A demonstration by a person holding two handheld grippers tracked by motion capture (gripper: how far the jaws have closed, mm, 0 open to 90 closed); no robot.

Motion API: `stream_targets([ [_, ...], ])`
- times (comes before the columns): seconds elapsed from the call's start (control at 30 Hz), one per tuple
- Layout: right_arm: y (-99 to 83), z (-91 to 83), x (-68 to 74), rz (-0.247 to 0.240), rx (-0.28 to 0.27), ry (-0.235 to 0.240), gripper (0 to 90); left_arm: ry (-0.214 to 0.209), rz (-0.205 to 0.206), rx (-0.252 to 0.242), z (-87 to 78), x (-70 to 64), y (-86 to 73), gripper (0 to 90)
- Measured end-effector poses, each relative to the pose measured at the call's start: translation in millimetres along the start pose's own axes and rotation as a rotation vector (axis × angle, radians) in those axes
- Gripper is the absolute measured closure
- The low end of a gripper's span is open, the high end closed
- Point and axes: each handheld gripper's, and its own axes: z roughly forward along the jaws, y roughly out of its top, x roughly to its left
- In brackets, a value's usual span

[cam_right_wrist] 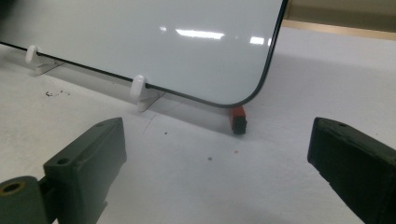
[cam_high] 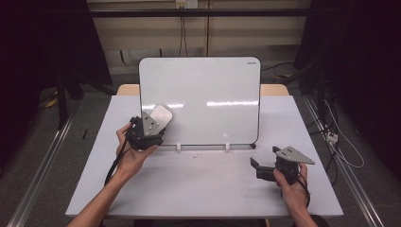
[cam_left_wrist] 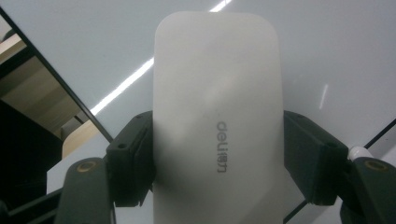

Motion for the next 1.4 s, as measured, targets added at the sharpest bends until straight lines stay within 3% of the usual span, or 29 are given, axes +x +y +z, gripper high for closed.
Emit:
stream_targets([
  [0.13, 0.0, 0.3, -0.1, -0.003, 0.0, 0.0, 4.5, 0.01, 0.025, 0.011, 7.6, -3.3, -2.6, 31.1],
  [0.3, -0.1, -0.1, -0.2, -0.004, 0.001, 0.002, 4.5, 0.018, 0.027, 0.012, 7.7, -5.0, -2.2, 31.0],
  [0.97, -0.7, -0.3, -2.0, 0.004, 0.002, 0.009, 4.5, 0.01, 0.011, 0.015, 7.8, -4.8, -2.4, 28.9],
  [1.2, -0.4, -0.4, -1.7, 0.004, 0.003, 0.003, 4.5, -0.029, -0.014, 0.012, 7.3, -5.8, -2.7, 12.7],
  [1.4, 0.2, 0.6, 0.1, 0.003, 0.002, 0.001, 4.4, -0.103, -0.092, -0.013, 0.7, -0.1, -2.6, 6.3],
])
